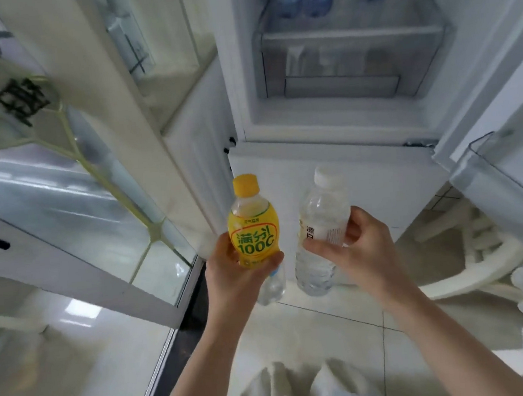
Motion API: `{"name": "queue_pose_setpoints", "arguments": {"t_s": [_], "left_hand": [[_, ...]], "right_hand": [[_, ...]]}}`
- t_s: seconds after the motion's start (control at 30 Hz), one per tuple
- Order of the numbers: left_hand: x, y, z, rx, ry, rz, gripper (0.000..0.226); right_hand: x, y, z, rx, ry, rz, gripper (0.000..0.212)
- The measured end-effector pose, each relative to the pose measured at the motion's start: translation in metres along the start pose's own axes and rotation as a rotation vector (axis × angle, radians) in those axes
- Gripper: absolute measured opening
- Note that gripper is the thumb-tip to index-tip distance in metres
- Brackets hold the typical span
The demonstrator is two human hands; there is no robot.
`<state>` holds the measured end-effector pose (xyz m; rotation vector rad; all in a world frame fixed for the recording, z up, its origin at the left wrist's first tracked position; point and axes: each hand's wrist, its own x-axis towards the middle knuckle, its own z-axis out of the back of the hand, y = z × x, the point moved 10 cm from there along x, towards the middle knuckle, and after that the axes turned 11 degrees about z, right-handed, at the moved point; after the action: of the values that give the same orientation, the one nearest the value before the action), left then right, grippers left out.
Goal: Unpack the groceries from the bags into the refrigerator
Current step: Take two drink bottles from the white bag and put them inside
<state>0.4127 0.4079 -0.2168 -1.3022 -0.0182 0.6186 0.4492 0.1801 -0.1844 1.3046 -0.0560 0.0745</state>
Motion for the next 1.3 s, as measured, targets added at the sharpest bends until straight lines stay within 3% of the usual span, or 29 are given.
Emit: {"name": "queue_pose_setpoints", "arguments": {"t_s": [0.37, 0.77, 1.0, 1.3], "left_hand": [[0.113, -0.124, -0.057, -0.036, 0.194, -0.179, 0.047], [0.214, -0.272, -0.149, -0.148, 0.153, -0.368, 0.046], [0.247, -0.348, -0.199, -0.249, 0.236, -0.466, 0.048], [0.284, -0.399, -0.251, -0.253, 0.269, -0.561, 0.051]], "right_hand": [[0.116, 0.048, 0.033, -0.003, -0.21, 0.1, 0.047], [0.285, 0.09, 0.101, 0.108, -0.311, 0.238, 0.038], [0.348, 0.118, 0.146, 0.043, -0.453, 0.317, 0.039], [0.41, 0.122, 0.178, 0.039, -0.574, 0.305, 0.039]]}}
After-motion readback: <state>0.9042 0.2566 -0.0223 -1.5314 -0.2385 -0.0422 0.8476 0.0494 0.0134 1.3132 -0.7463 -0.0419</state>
